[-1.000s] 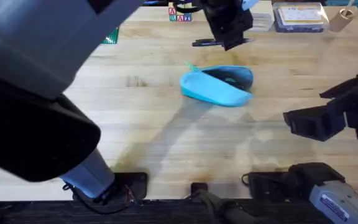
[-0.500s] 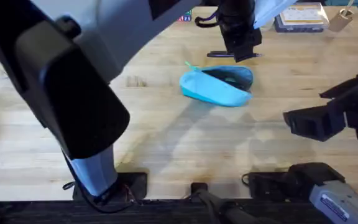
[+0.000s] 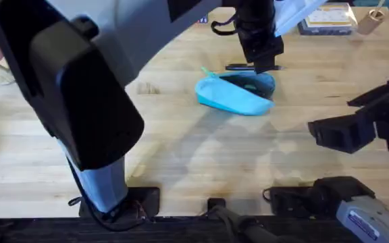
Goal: Unzip the bag, pick up the pens from the table one at a time and place them inside, then zip the bag closed.
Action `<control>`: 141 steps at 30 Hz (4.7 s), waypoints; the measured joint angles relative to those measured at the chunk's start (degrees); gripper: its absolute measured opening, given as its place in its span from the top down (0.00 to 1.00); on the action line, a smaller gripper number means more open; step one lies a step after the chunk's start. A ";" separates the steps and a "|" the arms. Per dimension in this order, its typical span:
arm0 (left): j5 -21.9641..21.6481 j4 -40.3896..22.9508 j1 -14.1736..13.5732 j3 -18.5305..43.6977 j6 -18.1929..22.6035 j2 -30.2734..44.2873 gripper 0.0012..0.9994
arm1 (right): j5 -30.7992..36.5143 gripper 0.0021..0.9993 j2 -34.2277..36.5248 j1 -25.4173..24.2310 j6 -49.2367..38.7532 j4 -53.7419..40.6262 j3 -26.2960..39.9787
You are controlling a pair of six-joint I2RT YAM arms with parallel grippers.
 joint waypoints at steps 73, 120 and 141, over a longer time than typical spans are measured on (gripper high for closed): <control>6.73 10.03 3.23 -13.99 -0.57 0.01 0.21 | 0.00 0.00 0.00 0.00 0.01 0.02 0.00; 7.37 3.26 5.59 -14.01 -2.56 -17.06 0.01 | 0.00 0.00 0.00 0.00 -0.01 0.02 0.00; 7.93 15.48 13.95 -35.65 -3.47 -37.51 0.01 | 0.00 0.00 0.00 0.00 -0.01 0.01 0.00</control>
